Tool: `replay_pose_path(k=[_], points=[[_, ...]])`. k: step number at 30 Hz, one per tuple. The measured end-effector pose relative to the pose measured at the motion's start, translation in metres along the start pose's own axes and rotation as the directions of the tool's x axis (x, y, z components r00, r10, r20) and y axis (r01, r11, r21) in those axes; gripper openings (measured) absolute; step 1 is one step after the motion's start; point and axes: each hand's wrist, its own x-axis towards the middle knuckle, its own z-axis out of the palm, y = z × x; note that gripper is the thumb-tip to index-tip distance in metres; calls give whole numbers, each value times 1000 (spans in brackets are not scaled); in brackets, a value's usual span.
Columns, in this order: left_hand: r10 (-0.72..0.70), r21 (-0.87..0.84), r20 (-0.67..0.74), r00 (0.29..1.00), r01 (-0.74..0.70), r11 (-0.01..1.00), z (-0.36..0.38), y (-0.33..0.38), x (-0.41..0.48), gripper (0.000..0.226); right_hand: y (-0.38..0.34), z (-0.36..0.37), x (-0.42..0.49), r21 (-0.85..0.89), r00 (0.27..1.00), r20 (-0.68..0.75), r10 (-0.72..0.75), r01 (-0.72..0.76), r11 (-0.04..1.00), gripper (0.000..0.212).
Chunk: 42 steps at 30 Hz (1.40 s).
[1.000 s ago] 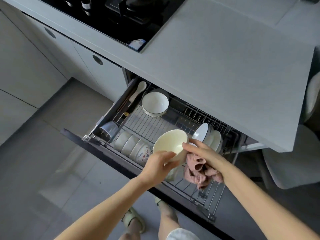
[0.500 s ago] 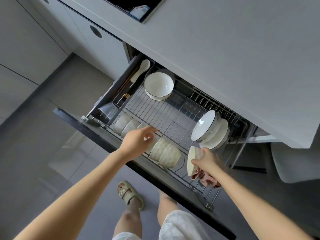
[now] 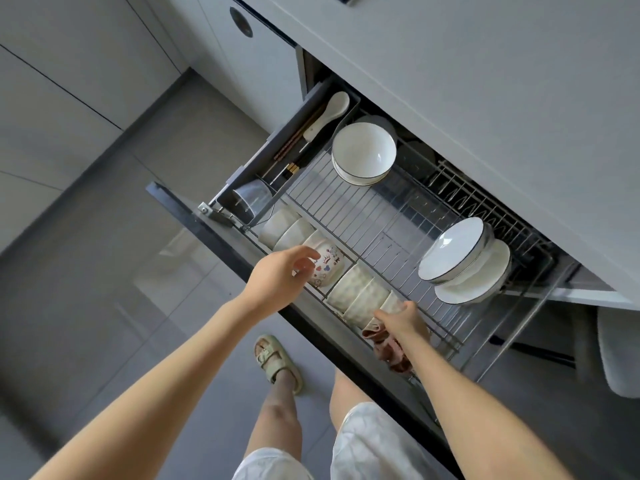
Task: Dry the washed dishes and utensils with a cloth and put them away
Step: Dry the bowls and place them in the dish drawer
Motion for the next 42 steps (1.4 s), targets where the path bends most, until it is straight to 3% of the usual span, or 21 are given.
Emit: replay_pose_path(k=[5,8,11,15,18,22,25,28,32,36,42], points=[[-1,-5,10,1000,1,1000,-4,0,0,27,0,-3,-1,9,999,37,1,-2,1000,69],[-8,-10,17,1000,8,1000,-13,3,0,27,-9,-18,-11,-59,998,-31,-46,44,997,83],[-21,-55,2,1000,21,998,-28,5,-2,27,-36,-38,-34,-40,974,-125,-187,183,982,92],[-66,-220,-22,998,59,974,-49,-6,-11,25,-103,-52,-77,50,916,-148,-373,384,922,88],[-150,-475,28,988,145,868,-74,-18,-19,28,-161,-44,-114,94,838,-162,-521,539,837,85],[-198,-774,136,971,229,590,-128,-42,-37,47,-243,-7,-176,253,718,-119,-686,690,679,74],[-187,-878,81,979,159,452,-177,-81,-54,42,-307,36,-223,428,670,-63,-740,687,586,67],[-204,-941,-38,978,34,338,-244,-137,-75,42,-373,80,-277,530,556,-5,-831,707,469,59],[-330,-914,-228,916,-85,396,-345,-211,-113,50,-443,135,-349,524,345,176,-922,760,384,40],[-395,-873,-373,840,-172,457,-428,-283,-145,50,-507,179,-401,487,176,381,-908,796,359,52],[-479,-825,-514,711,-258,503,-518,-368,-164,49,-600,240,-456,401,79,415,-906,878,261,32]])
